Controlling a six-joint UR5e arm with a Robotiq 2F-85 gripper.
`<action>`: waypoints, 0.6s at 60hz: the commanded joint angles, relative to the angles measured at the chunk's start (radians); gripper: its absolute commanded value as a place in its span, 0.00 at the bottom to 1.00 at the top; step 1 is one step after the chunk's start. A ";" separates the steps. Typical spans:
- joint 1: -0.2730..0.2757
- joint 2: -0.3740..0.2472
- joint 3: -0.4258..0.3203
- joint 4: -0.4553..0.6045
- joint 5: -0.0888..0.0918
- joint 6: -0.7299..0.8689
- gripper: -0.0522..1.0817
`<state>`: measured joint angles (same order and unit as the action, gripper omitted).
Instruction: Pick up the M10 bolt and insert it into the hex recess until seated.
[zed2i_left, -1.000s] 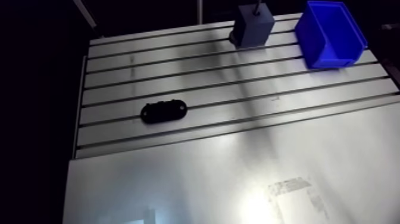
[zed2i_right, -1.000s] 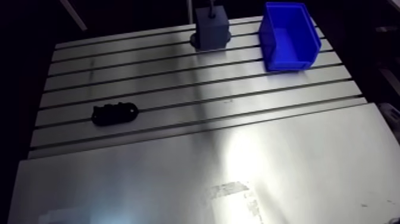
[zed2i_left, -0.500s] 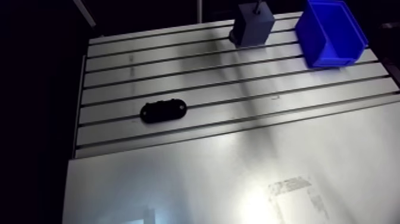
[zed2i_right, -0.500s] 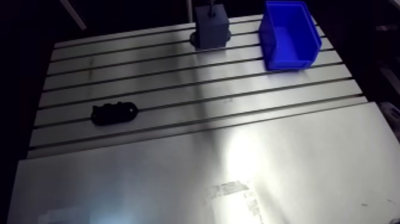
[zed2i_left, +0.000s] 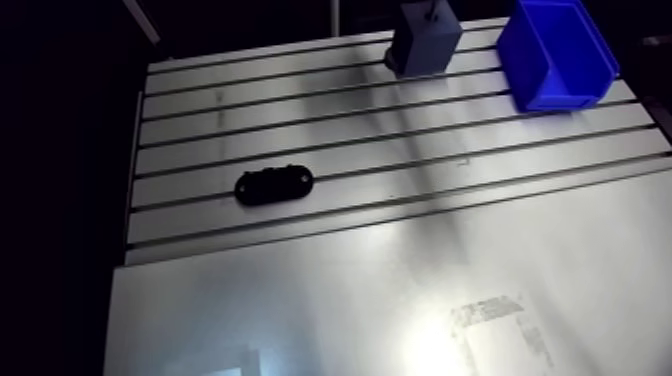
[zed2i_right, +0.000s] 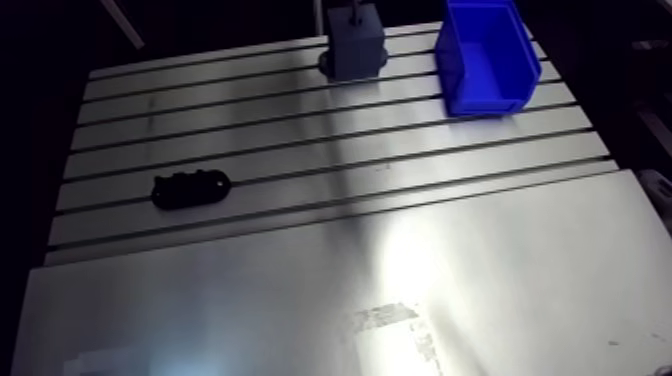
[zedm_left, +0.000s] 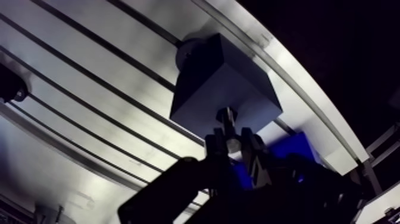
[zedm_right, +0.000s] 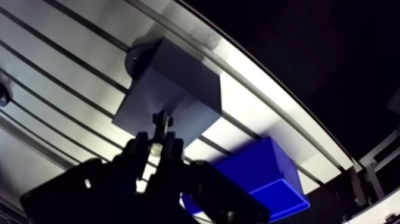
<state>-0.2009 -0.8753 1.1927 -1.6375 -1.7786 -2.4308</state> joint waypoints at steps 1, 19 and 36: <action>0.000 0.000 0.003 0.000 0.000 0.000 0.73; 0.000 -0.001 0.022 -0.009 0.000 0.000 0.73; -0.002 -0.007 0.026 -0.030 0.005 0.002 0.15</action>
<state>-0.2010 -0.8770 1.2159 -1.6519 -1.7781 -2.4305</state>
